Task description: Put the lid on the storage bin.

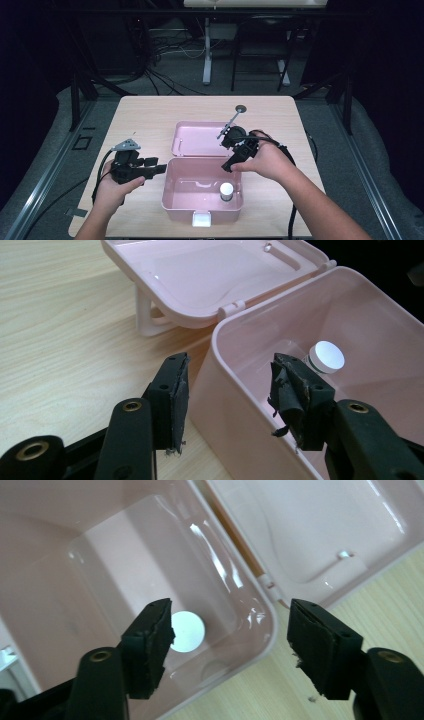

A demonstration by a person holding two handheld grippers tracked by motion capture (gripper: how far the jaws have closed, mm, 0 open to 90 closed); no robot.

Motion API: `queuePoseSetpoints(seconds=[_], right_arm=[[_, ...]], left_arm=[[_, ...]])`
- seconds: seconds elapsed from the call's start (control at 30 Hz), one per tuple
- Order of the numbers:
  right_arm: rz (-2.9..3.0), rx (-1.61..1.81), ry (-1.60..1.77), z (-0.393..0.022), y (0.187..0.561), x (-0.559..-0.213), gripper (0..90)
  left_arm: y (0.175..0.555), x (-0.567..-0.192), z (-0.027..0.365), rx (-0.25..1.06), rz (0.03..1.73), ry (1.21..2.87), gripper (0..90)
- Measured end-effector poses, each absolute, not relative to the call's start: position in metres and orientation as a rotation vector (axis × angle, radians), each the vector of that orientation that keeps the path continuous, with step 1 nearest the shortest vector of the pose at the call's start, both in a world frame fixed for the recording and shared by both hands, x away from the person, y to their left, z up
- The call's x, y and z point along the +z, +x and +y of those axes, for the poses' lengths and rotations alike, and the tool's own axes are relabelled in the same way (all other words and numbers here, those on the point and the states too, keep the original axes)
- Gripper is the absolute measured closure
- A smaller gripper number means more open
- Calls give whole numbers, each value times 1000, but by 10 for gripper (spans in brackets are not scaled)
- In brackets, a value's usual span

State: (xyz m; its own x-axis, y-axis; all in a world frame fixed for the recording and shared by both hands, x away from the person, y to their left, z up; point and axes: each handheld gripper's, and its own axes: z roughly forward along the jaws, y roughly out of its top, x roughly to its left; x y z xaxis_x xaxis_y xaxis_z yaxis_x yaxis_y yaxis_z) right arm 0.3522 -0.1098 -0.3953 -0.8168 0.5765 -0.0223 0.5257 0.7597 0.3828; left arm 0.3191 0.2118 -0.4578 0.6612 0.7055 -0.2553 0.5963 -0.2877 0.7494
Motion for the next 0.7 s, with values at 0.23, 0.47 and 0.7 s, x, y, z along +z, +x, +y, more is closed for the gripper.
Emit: queuePoseSetpoints(seconds=[0.23, 0.47, 0.7], right_arm=[[2756, 594, 983, -121, 360, -393, 435], [2706, 616, 1035, -128, 366, -400, 489], [2653, 684, 1094, -133, 371, -405, 521]], left_arm=[[317, -458, 206, 144, 993, 2001, 483], [314, -459, 200, 142, 967, 2030, 490], [313, -461, 196, 161, 958, 2052, 561]])
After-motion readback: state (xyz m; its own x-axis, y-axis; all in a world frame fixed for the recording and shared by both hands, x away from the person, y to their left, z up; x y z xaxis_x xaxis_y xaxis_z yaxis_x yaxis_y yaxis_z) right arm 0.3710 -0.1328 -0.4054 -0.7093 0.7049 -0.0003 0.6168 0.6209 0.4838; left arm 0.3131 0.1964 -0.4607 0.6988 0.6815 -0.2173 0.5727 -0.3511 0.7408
